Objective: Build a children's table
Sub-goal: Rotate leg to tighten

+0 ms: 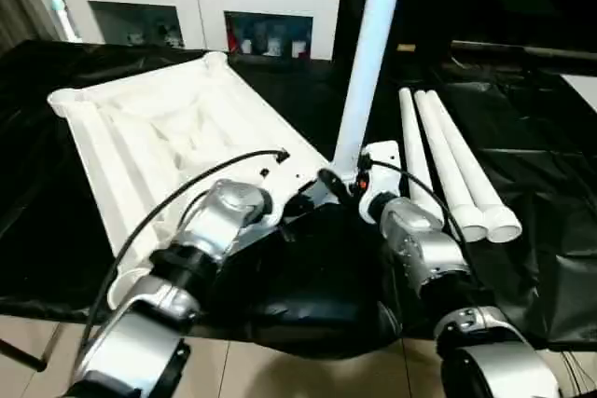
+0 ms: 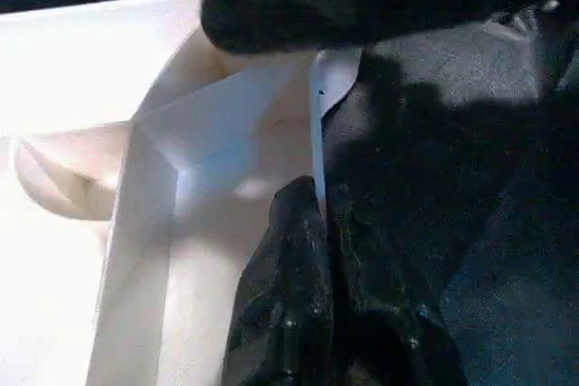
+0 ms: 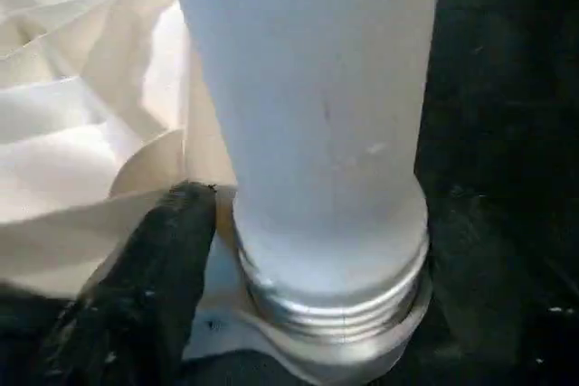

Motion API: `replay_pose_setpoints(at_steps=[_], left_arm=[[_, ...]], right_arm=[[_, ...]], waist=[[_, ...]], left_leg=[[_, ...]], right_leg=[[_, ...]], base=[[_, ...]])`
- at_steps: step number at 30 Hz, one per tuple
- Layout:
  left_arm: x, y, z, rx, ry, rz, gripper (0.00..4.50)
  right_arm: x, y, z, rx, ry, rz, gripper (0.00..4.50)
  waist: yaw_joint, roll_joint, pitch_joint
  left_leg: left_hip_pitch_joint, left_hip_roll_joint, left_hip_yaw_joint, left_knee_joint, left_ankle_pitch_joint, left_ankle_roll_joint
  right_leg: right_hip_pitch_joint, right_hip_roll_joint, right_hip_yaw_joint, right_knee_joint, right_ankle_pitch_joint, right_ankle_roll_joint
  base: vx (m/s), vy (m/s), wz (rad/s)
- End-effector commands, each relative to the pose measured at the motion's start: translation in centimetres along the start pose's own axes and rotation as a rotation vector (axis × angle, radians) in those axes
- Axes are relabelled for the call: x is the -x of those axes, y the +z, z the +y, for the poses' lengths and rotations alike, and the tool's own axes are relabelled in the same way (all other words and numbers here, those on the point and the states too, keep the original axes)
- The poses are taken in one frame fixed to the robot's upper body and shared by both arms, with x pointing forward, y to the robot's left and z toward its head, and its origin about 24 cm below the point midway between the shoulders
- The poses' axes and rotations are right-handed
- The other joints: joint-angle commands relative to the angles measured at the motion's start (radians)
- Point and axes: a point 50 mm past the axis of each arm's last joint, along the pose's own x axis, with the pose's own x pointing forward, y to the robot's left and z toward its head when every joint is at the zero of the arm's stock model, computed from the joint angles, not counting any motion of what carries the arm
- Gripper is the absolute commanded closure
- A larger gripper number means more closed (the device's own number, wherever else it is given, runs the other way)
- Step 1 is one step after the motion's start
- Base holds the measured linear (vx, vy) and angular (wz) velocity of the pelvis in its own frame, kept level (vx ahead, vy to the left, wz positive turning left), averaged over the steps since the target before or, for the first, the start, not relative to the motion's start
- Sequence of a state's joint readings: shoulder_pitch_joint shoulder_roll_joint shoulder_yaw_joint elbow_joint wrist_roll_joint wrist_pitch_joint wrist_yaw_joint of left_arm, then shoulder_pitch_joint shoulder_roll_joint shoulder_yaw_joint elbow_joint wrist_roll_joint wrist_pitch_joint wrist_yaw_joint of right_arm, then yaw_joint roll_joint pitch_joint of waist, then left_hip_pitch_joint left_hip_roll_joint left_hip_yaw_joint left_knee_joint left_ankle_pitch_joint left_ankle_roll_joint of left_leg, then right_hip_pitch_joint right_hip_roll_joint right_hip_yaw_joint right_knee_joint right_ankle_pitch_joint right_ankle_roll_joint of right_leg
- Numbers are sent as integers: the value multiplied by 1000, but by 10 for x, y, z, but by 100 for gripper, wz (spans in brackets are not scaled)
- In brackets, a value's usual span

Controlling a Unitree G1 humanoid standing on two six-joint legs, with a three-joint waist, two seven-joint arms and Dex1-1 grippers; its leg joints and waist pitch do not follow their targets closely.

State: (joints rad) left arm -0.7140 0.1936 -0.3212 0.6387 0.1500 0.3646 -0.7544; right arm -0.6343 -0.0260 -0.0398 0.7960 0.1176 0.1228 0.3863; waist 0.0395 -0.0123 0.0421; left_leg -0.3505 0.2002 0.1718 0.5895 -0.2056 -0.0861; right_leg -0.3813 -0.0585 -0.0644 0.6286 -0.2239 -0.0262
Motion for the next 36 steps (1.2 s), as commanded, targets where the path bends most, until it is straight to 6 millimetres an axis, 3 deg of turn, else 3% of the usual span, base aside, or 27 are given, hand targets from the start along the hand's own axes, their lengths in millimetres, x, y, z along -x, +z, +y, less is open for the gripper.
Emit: replay_pose_setpoints(at_steps=[1,7,15,18,23,30,36], left_arm=[[3,-20,-6,-20,-62,72,450],[14,-26,-3,-62,-124,55,450],[36,-33,-6,-112,-313,20,450],[46,-33,-8,-122,-390,-6,450],[51,-36,-5,-133,-409,11,450],[52,-37,-4,-136,-409,16,450],[52,-37,-4,-140,-404,17,450]], right_arm=[[5,-9,2,-2,98,53,51],[16,-6,-4,90,233,50,2],[33,-7,-12,280,401,67,2],[38,-2,-12,327,466,34,2],[42,3,-11,325,544,-6,2],[44,2,-9,320,586,-15,2],[43,-4,-9,311,596,-7,62]], waist=[[7,12,-52],[6,14,-52],[12,15,-51],[16,20,-52],[23,20,-54],[24,19,-53],[25,19,-55]], left_leg=[[-3,36,-11,-70,-105,48],[-1,39,-10,-70,-109,56],[-1,39,-8,-68,-98,59],[0,40,-7,-67,-84,71],[0,39,-6,-65,-63,81],[-1,39,-6,-65,-76,80],[-2,38,-6,-62,-61,85]], right_leg=[[52,-88,56,-76,-1,-252],[51,-87,55,-75,20,-263],[50,-87,56,-69,35,-274],[49,-87,56,-66,57,-279],[50,-83,54,-59,117,-290],[52,-85,54,-62,83,-284],[51,-84,53,-58,105,-288]], base=[[0,0,0],[0,0,0],[0,0,0],[0,0,0],[0,0,0],[0,0,0],[0,0,0]])
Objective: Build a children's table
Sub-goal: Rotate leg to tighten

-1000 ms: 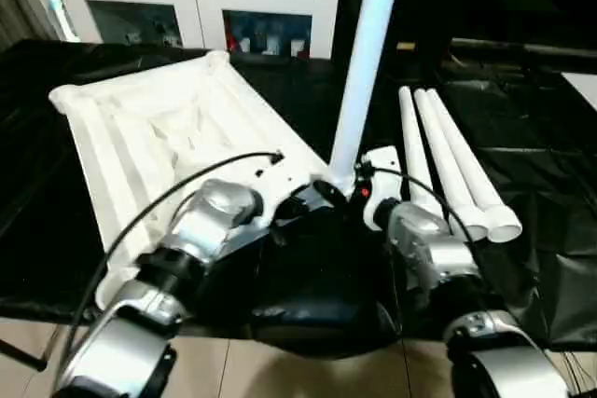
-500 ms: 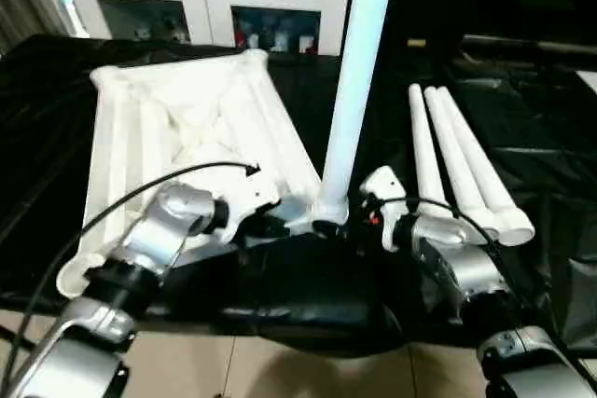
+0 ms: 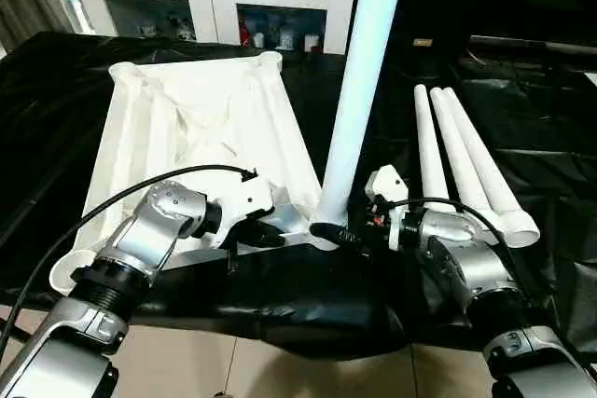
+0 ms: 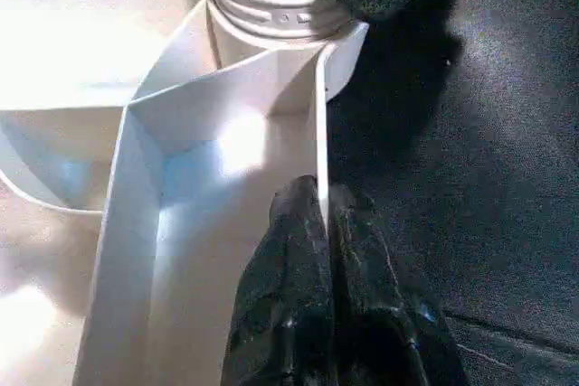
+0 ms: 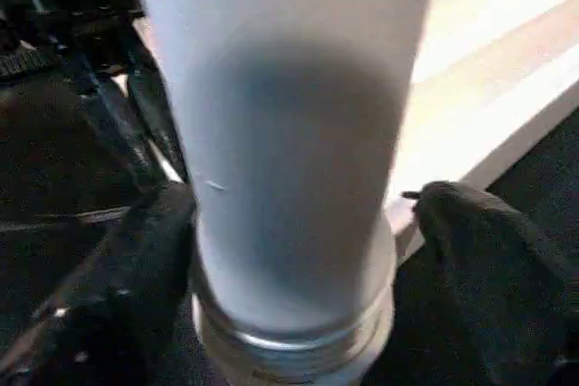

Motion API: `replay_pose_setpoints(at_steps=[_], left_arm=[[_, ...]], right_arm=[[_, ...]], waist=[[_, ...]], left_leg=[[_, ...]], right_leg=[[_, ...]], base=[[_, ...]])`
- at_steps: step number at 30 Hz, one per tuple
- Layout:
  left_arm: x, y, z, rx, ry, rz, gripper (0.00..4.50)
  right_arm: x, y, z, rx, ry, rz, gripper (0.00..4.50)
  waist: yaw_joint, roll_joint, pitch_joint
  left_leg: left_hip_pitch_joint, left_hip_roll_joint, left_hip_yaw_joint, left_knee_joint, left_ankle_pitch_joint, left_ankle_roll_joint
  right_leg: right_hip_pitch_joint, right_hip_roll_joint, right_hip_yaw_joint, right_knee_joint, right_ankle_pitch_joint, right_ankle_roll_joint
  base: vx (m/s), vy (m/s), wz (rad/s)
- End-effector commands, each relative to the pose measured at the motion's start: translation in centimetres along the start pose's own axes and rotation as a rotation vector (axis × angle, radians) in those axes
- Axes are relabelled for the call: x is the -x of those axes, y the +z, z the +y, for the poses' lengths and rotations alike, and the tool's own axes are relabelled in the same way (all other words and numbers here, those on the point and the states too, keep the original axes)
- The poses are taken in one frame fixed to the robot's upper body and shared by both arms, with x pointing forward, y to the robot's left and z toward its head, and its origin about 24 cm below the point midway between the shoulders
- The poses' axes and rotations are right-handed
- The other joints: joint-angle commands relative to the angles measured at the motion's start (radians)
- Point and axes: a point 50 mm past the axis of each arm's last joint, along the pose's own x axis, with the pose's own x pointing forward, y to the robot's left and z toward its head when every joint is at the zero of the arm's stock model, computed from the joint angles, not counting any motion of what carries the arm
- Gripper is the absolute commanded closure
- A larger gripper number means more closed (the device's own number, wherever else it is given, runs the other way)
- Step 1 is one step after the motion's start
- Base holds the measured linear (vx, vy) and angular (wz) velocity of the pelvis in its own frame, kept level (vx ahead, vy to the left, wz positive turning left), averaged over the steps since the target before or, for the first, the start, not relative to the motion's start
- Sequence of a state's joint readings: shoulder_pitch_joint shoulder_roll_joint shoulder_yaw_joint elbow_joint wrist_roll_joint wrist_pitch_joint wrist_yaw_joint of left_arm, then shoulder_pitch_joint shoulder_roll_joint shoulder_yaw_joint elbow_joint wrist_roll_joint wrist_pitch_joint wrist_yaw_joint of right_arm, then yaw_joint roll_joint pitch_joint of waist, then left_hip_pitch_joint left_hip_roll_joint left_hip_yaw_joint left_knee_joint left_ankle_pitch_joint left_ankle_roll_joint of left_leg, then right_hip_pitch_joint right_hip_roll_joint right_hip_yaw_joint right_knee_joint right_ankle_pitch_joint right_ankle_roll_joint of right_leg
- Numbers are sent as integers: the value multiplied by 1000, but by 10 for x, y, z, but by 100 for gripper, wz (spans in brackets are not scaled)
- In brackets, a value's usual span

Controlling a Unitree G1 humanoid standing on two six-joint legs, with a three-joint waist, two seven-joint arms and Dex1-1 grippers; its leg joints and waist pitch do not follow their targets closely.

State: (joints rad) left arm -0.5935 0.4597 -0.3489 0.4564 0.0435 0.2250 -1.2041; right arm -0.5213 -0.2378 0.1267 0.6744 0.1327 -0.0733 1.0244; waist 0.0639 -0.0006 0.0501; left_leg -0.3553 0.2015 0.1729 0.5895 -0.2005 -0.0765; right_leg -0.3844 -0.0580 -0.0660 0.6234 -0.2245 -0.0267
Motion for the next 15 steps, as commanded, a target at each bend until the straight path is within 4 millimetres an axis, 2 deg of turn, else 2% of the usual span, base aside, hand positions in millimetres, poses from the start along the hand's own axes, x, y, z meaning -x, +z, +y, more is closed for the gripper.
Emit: replay_pose_setpoints(at_steps=[1,10,11,15], left_arm=[[-7,-4,-7,-7,-59,24,450],[-7,-4,-7,-9,-54,28,450],[-7,-4,-7,-8,-53,28,450],[-6,-5,-7,-3,-46,27,450]], right_arm=[[1,-2,0,-3,-3,-10,73],[-2,-5,3,5,17,11,137],[-2,-6,3,6,20,13,159],[-2,-9,4,6,22,22,175]], waist=[[1,8,-64],[2,6,-65],[2,4,-65],[2,3,-65]], left_leg=[[4,37,-7,-62,-63,75],[3,37,-7,-60,-53,81],[3,37,-7,-60,-52,83],[2,36,-7,-60,-52,83]], right_leg=[[55,-84,54,-52,106,-287],[56,-84,54,-50,116,-290],[56,-84,54,-50,116,-290],[57,-85,54,-51,104,-287]], base=[[0,0,0],[0,0,0],[0,0,0],[0,0,0]])
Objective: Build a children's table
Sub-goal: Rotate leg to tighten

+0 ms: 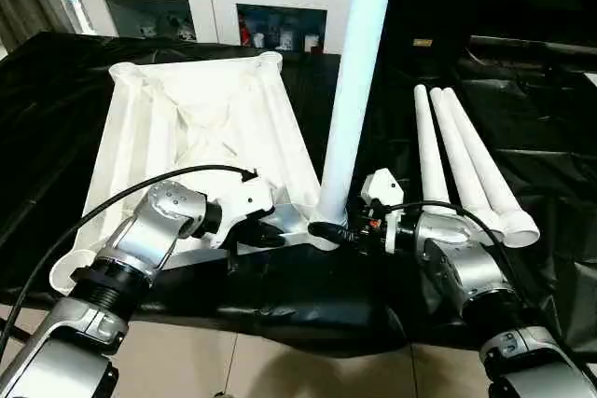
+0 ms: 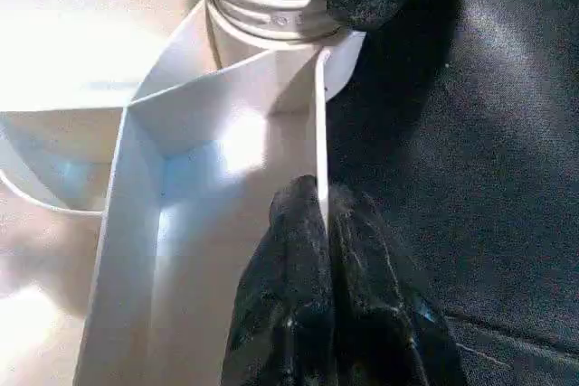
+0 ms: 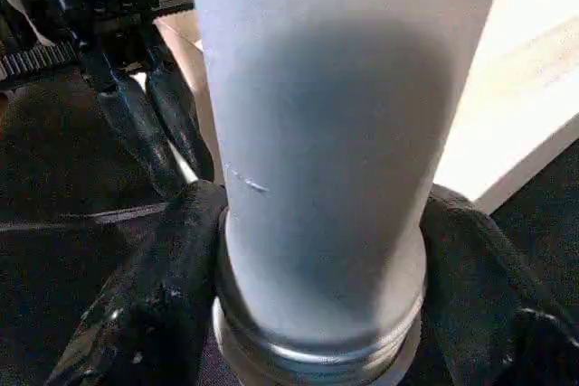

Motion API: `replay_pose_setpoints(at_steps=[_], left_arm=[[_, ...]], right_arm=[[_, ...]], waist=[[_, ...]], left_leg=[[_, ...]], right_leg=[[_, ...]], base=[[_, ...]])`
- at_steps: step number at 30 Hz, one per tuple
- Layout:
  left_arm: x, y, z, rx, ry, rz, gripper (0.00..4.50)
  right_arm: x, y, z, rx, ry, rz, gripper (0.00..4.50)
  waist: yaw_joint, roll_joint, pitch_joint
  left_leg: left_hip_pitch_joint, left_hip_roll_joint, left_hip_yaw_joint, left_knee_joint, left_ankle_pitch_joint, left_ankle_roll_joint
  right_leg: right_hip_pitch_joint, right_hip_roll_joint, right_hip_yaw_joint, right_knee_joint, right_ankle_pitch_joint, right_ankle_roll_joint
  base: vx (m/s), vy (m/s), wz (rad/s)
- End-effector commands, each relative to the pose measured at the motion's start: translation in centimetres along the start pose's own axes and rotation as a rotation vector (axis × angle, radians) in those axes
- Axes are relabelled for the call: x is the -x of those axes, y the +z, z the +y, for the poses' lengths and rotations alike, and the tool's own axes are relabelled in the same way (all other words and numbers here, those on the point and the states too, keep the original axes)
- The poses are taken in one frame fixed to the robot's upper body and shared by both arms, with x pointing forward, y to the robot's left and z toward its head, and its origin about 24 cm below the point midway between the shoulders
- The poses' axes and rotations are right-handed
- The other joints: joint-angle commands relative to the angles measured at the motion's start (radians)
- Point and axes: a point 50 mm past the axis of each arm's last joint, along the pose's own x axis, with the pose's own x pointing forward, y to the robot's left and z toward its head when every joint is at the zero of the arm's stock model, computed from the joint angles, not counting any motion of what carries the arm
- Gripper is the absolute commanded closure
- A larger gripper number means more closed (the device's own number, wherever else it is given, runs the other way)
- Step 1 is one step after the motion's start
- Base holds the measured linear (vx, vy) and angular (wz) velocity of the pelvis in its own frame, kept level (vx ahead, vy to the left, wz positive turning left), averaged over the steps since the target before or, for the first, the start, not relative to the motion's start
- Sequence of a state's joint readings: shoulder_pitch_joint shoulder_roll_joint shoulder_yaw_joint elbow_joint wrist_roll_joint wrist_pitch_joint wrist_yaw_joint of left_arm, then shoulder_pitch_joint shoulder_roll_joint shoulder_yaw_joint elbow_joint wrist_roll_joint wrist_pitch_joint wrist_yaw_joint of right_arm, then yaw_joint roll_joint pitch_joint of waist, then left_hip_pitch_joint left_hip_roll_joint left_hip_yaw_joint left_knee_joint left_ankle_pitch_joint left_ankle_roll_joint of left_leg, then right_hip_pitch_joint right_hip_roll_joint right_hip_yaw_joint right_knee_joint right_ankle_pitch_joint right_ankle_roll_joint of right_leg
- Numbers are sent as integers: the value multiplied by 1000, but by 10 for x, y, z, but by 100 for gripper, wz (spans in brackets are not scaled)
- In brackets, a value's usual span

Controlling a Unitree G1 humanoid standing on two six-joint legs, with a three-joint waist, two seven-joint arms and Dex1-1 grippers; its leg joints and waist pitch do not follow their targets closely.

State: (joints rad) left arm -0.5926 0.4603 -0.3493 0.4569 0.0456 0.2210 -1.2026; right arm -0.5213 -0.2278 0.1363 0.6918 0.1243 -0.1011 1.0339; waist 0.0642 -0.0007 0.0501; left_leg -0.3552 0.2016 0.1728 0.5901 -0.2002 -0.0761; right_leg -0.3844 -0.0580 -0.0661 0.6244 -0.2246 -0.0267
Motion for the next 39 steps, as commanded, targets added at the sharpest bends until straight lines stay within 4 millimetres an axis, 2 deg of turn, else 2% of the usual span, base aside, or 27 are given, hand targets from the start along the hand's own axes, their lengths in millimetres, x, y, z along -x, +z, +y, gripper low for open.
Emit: replay_pose_setpoints(at_steps=[1,5,7,8,9,10,13,15,16,18,19,22,26,27,28,29,30,31,32,33,35,36,38,39], left_arm=[[-7,-5,-7,6,-39,24,450],[-9,-4,-2,57,39,6,450],[-15,0,6,87,135,-4,450],[-17,1,8,96,165,-4,450],[-17,1,8,98,171,-4,450],[-22,3,13,118,226,-2,450],[-30,8,17,150,294,-5,450],[-35,11,20,176,338,-4,450],[-39,14,21,188,372,0,450],[-46,18,23,203,424,13,450],[-47,18,23,203,427,13,450],[-51,22,21,203,422,6,450],[-50,20,18,168,382,9,450],[-50,20,17,165,380,8,450],[-48,20,17,154,371,10,450],[-46,20,16,148,367,11,450],[-46,20,16,148,367,11,450],[-44,18,16,146,360,17,450],[-41,16,16,131,352,24,450],[-39,14,16,120,346,29,450],[-32,13,16,101,327,31,450],[-30,13,16,98,323,30,450],[-26,12,16,90,308,36,450],[-24,11,15,86,296,37,450]], right_arm=[[2,-8,2,-7,-2,26,178],[1,-17,1,-50,-106,56,179],[-4,-22,0,-105,-238,49,179],[-6,-24,0,-126,-282,43,179],[-7,-24,1,-130,-289,41,179],[-11,-26,3,-172,-364,25,179],[-20,-31,5,-233,-493,26,180],[-25,-34,5,-263,-589,41,180],[-28,-36,5,-289,-658,53,180],[-38,-37,5,-343,-777,61,180],[-39,-37,6,-350,-784,59,180],[-53,-33,13,-387,-790,40,180],[-61,-24,21,-391,-685,-43,180],[-61,-24,21,-389,-683,-46,145],[-58,-20,19,-358,-682,-62,124],[-57,-18,17,-334,-682,-67,124],[-57,-18,17,-334,-682,-67,101],[-54,-15,14,-302,-672,-73,101],[-49,-10,9,-274,-671,-81,92],[-46,-7,5,-259,-671,-86,82],[-34,3,-2,-204,-596,-83,67],[-32,5,-3,-193,-580,-80,67],[-24,7,-4,-151,-492,-58,67],[-19,7,-4,-124,-449,-39,67]], waist=[[2,4,-65],[-1,1,-61],[-6,-2,-49],[-7,-4,-49],[-7,-4,-49],[-9,-6,-43],[-11,-5,-38],[-11,-4,-37],[-15,-3,-31],[-17,-1,-25],[-18,-2,-27],[-20,-2,-24],[-21,-5,-21],[-21,-5,-22],[-22,4,-24],[-24,-1,-25],[-25,-2,-24],[-25,9,-24],[-32,7,-24],[-33,3,-25],[-34,12,-23],[-35,8,-25],[-33,11,-23],[-33,8,-22]], left_leg=[[2,36,-7,-60,-52,82],[5,37,-5,-62,-62,78],[5,34,-5,-68,-115,51],[10,35,-7,-72,-152,35],[10,35,-7,-72,-152,35],[11,33,-5,-73,-172,24],[10,32,-6,-77,-178,16],[12,34,-8,-80,-184,9],[9,32,-8,-82,-197,2],[10,31,-11,-87,-212,-9],[10,31,-12,-87,-226,-9],[8,30,-12,-90,-235,0],[5,32,-12,-93,-227,12],[6,32,-13,-93,-229,13],[6,34,-14,-95,-221,13],[6,35,-12,-95,-207,16],[4,34,-12,-95,-201,18],[3,34,-13,-96,-197,17],[2,33,-11,-94,-195,18],[-1,31,-12,-92,-173,26],[-3,31,-11,-89,-142,42],[-6,30,-11,-85,-123,53],[-7,32,-9,-81,-87,72],[-8,31,-9,-79,-61,82]], right_leg=[[56,-85,54,-52,102,-286],[52,-85,55,-55,79,-283],[48,-84,57,-69,-31,-263],[48,-87,57,-76,-110,-247],[48,-87,57,-76,-110,-247],[42,-86,60,-86,-180,-223],[36,-84,62,-89,-214,-197],[34,-84,61,-92,-224,-193],[31,-84,62,-94,-241,-183],[27,-84,62,-98,-269,-174],[28,-85,61,-100,-277,-166],[26,-83,62,-101,-259,-155],[28,-82,62,-99,-215,-157],[28,-83,62,-99,-215,-158],[30,-85,62,-98,-197,-166],[33,-84,61,-97,-164,-172],[34,-83,60,-95,-151,-177],[35,-83,60,-93,-138,-183],[35,-81,60,-95,-116,-192],[42,-82,60,-89,-88,-203],[43,-82,59,-88,-60,-213],[50,-80,58,-85,-32,-218],[50,-82,58,-79,23,-234],[51,-80,58,-75,63,-245]], base=[[0,0,0],[0,0,0],[0,0,0],[0,0,0],[0,0,0],[0,0,0],[0,0,0],[0,0,0],[0,0,0],[0,0,0],[0,0,0],[0,0,0],[0,0,0],[0,0,0],[0,0,0],[0,0,0],[0,0,0],[0,0,0],[0,0,0],[0,0,0],[0,0,0],[0,0,0],[0,0,0],[0,0,0]])
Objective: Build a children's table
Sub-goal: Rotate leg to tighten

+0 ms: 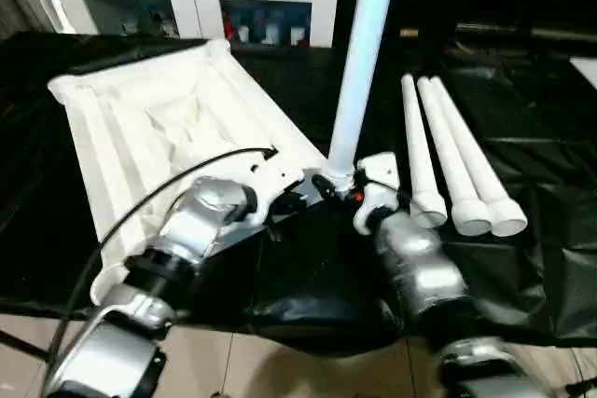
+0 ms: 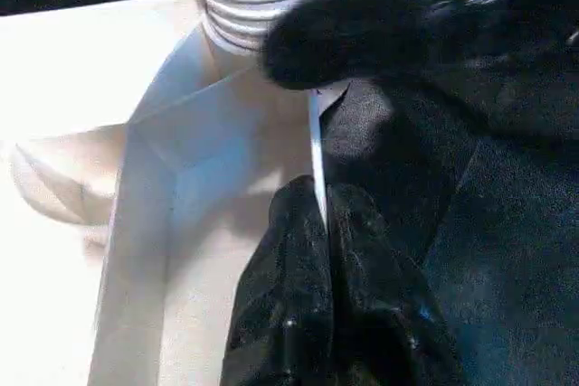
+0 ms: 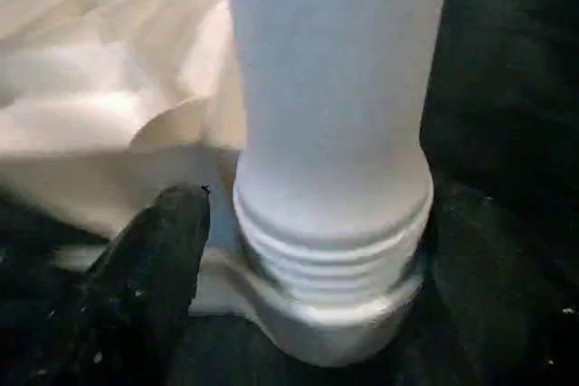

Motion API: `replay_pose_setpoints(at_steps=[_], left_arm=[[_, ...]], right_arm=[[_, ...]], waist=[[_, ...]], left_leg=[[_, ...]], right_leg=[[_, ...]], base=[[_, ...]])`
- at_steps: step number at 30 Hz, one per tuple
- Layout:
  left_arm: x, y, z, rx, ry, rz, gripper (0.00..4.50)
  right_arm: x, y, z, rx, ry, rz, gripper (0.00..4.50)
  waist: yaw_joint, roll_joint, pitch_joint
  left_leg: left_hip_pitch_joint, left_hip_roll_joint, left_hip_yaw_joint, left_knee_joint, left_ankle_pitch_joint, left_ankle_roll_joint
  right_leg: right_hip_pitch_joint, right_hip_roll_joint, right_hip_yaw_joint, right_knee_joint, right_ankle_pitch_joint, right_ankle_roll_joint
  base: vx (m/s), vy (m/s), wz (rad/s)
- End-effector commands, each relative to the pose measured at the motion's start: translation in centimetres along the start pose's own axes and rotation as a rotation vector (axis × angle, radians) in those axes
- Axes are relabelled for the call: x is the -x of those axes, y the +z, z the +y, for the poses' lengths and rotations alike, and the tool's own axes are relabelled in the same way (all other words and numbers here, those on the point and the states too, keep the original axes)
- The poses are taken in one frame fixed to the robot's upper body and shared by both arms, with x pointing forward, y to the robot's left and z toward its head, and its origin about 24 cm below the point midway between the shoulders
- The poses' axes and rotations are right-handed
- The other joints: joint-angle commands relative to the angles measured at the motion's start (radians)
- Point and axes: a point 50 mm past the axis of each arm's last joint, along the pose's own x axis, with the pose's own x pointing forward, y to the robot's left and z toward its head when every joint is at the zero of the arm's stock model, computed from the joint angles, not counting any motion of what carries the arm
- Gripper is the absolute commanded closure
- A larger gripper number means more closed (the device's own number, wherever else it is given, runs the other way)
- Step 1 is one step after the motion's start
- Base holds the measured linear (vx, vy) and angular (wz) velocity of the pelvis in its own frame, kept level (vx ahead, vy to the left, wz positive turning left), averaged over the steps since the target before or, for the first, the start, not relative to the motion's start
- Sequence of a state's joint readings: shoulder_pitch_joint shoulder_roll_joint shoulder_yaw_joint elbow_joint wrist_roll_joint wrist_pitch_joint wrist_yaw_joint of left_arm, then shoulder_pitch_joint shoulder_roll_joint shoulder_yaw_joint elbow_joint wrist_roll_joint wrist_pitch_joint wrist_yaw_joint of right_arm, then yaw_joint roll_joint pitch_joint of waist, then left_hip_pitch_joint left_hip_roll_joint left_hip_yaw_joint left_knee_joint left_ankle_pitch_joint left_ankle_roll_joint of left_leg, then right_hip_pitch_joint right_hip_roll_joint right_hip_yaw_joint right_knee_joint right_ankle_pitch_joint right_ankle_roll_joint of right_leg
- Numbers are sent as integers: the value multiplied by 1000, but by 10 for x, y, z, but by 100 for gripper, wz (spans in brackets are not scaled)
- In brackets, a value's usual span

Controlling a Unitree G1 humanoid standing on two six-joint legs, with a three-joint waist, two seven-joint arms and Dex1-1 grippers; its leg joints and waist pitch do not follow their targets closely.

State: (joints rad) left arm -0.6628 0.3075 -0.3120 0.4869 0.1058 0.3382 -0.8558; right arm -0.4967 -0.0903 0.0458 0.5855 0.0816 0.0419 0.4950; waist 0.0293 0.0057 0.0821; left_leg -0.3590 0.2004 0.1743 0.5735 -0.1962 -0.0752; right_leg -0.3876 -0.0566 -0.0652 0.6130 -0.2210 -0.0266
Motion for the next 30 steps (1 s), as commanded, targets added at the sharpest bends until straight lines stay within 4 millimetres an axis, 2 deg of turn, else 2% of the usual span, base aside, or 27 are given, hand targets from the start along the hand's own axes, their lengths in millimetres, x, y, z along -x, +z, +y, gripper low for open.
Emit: replay_pose_setpoints(at_steps=[1,5,6,7,10,13,15,16,21,27,30], left_arm=[[6,-20,-3,11,-39,81,450],[11,-21,-7,-6,-95,76,450],[12,-21,-9,-12,-118,72,450],[13,-21,-10,-15,-129,70,450],[14,-20,-13,-15,-163,61,450],[17,-20,-18,-18,-213,56,450],[17,-20,-19,-17,-219,59,450],[17,-21,-20,-15,-223,60,450],[18,-21,-20,-15,-232,61,450],[18,-22,-17,-16,-225,69,450],[18,-21,-18,-17,-229,67,450]], right_arm=[[10,-3,1,41,146,40,67],[18,-3,-9,94,222,47,67],[19,-1,-12,99,234,43,67],[19,-1,-13,101,238,40,67],[19,6,-16,82,246,12,67],[17,14,-15,96,306,-19,67],[17,15,-15,105,313,-21,67],[16,14,-15,112,329,-18,67],[12,12,-16,149,340,14,67],[6,11,-15,172,355,34,67],[3,14,-16,136,338,7,93]], waist=[[3,4,-53],[1,4,-58],[0,2,-59],[0,2,-55],[0,0,-51],[1,2,-49],[2,2,-49],[3,-1,-49],[4,-2,-49],[4,4,-55],[4,4,-59]], left_leg=[[-6,33,-10,-59,-46,95],[-9,32,-9,-49,25,137],[-10,32,-9,-47,47,155],[-9,32,-7,-47,44,170],[-5,37,-6,-49,14,175],[-3,40,-6,-51,1,165],[0,41,-5,-50,12,164],[1,40,-4,-49,20,167],[-3,37,-4,-46,42,173],[-1,37,-5,-44,37,173],[-1,38,-5,-42,45,174]], right_leg=[[54,-82,58,-59,101,-255],[55,-81,57,-43,241,-290],[54,-79,55,-38,290,-300],[50,-78,55,-40,297,-308],[49,-82,55,-44,231,-315],[47,-82,56,-45,175,-317],[44,-82,57,-44,177,-317],[44,-81,57,-43,185,-318],[46,-81,56,-39,202,-320],[48,-83,54,-39,193,-328],[49,-83,55,-35,214,-337]], base=[[0,0,0],[0,0,0],[0,0,0],[0,0,0],[0,0,0],[0,0,0],[0,0,0],[0,0,0],[0,0,0],[0,0,0],[0,0,0]])
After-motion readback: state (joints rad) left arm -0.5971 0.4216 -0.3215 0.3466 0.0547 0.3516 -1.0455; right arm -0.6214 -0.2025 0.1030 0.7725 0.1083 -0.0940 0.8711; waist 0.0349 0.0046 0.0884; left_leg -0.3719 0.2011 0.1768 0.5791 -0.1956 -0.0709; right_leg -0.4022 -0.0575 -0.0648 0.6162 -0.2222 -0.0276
